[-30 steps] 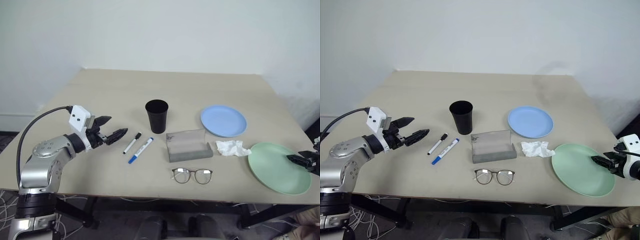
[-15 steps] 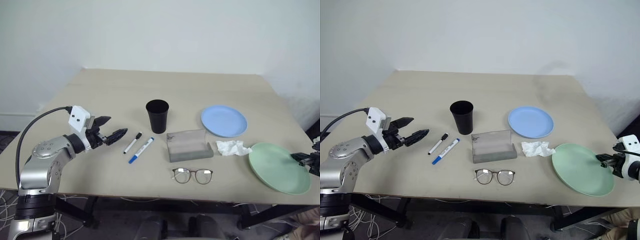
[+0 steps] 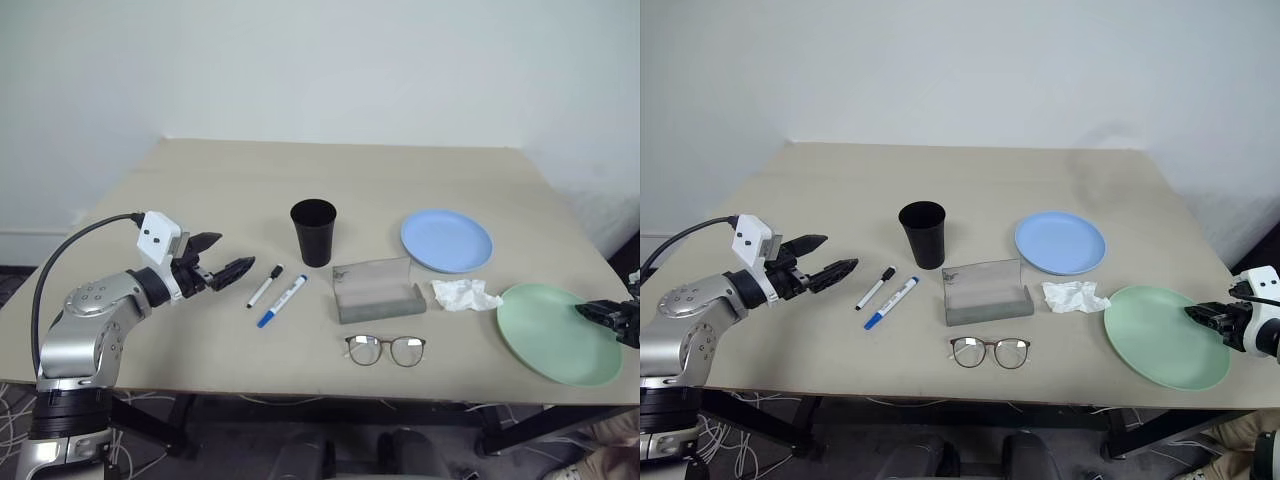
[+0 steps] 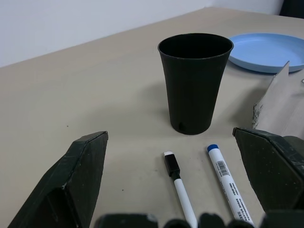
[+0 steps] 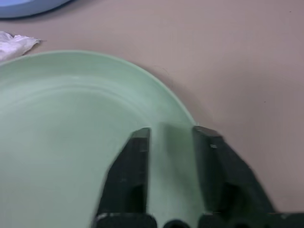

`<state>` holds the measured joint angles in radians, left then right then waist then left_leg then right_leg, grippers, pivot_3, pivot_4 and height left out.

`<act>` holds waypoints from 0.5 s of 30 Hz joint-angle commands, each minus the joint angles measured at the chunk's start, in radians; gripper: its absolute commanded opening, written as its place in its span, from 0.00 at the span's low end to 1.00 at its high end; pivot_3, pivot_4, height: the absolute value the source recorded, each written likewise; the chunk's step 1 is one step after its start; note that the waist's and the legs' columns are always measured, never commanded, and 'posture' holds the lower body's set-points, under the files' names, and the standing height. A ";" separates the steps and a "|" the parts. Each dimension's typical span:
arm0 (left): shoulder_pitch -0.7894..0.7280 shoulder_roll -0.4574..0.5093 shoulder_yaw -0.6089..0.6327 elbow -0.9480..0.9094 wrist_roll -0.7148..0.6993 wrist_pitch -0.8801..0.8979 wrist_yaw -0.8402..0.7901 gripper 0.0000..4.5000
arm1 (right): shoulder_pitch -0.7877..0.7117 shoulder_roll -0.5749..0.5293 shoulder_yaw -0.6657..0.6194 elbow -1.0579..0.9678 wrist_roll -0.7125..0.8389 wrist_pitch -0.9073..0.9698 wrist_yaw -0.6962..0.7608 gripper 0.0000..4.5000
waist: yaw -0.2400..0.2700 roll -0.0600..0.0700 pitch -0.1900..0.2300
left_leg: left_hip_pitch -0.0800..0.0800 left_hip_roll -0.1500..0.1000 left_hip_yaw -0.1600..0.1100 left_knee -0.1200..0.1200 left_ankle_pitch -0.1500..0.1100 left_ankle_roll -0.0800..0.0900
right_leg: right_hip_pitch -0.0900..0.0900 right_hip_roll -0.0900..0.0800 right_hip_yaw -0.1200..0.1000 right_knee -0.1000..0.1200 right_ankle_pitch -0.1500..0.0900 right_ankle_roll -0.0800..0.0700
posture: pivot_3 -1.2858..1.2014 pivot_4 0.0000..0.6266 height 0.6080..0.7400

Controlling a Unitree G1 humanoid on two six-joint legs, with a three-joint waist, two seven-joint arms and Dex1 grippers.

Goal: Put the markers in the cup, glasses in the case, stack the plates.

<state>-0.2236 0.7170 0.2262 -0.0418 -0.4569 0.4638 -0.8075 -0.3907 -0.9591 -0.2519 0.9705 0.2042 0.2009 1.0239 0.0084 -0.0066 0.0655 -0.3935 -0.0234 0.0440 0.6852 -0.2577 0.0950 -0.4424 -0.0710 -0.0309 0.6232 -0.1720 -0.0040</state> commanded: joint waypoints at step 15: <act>0.029 -0.003 0.034 -0.083 -0.016 0.003 0.031 1.00 | -0.078 -0.043 0.021 0.119 -0.066 -0.058 -0.021 0.58 | 0.000 0.000 0.000 | 0.000 0.000 0.001 0.000 0.000 0.000 | -0.001 0.000 0.006 0.000 0.001 0.000 | 0.52 0.00 0.99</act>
<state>-0.1860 0.7120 0.2268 -0.0868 -0.4586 0.4705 -0.7800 -0.4387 -0.9661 -0.2224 1.0882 0.1426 0.1613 1.0061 0.0080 -0.0063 0.0654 -0.3934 -0.0232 0.0458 0.6849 -0.2578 0.0952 -0.4431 -0.0705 -0.0250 0.6232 -0.1713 -0.0041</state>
